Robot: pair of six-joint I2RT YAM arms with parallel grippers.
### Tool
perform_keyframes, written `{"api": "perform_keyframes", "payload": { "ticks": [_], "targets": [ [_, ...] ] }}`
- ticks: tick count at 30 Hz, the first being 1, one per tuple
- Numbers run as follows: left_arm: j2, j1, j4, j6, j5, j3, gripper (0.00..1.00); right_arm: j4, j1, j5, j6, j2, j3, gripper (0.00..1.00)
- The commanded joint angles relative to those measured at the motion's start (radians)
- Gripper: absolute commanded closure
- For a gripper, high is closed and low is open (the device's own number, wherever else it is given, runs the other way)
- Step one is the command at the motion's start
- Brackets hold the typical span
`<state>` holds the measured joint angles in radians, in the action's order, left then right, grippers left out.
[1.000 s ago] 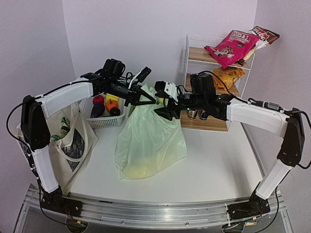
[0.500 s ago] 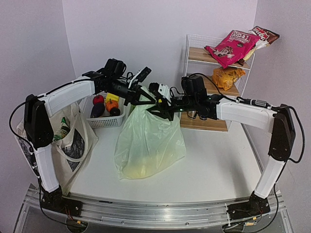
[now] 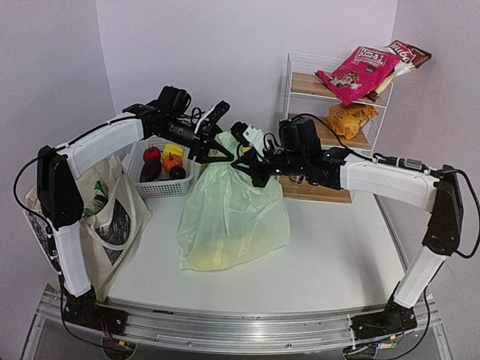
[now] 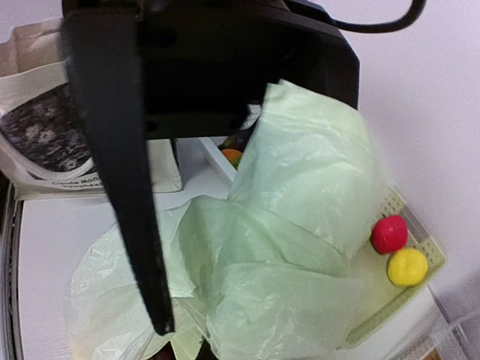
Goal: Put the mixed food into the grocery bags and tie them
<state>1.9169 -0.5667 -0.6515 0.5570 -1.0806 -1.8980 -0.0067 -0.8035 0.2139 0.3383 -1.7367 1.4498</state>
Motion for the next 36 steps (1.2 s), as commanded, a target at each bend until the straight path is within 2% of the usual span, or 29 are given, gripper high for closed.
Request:
{"api": "perform_keyframes", "payload": {
  "ticks": [1,5,8,11,13,16,19,23,31,34,36],
  "targets": [
    [-0.077,0.012,0.028,0.085,0.142,-0.018,0.37,-0.137,-0.077,-0.355,-0.199,0.084,0.052,1.00],
    [-0.130,0.012,0.023,0.142,0.238,0.005,0.25,-0.362,-0.110,-0.580,-0.410,0.106,0.138,1.00],
    [-0.160,0.001,0.012,0.167,0.288,0.014,0.21,-0.513,-0.131,-0.624,-0.574,0.096,0.199,1.00],
    [-0.181,-0.036,-0.016,0.170,0.327,0.076,0.19,-0.625,-0.140,-0.558,-0.676,0.052,0.281,1.00],
    [-0.192,-0.059,-0.028,0.159,0.311,0.142,0.13,-0.636,-0.141,-0.474,-0.710,0.033,0.308,1.00],
    [-0.202,-0.073,0.060,0.080,0.304,0.224,0.07,-0.640,-0.140,-0.374,-0.714,0.020,0.332,1.00],
    [-0.180,-0.073,0.167,-0.001,0.354,0.223,0.03,-0.643,-0.139,-0.309,-0.707,0.036,0.315,1.00],
    [-0.157,-0.078,0.244,-0.026,0.336,0.232,0.02,-0.641,-0.121,-0.241,-0.728,0.069,0.263,1.00],
    [-0.119,-0.118,0.227,0.068,0.210,0.300,0.01,-0.628,-0.090,-0.110,-0.763,0.091,0.247,1.00],
    [-0.104,-0.119,0.220,0.091,0.190,0.298,0.06,-0.611,-0.086,-0.077,-0.762,0.089,0.250,1.00],
    [-0.097,-0.119,0.216,0.107,0.173,0.295,0.17,-0.598,-0.083,-0.057,-0.763,0.086,0.250,1.00]
  ]
}}
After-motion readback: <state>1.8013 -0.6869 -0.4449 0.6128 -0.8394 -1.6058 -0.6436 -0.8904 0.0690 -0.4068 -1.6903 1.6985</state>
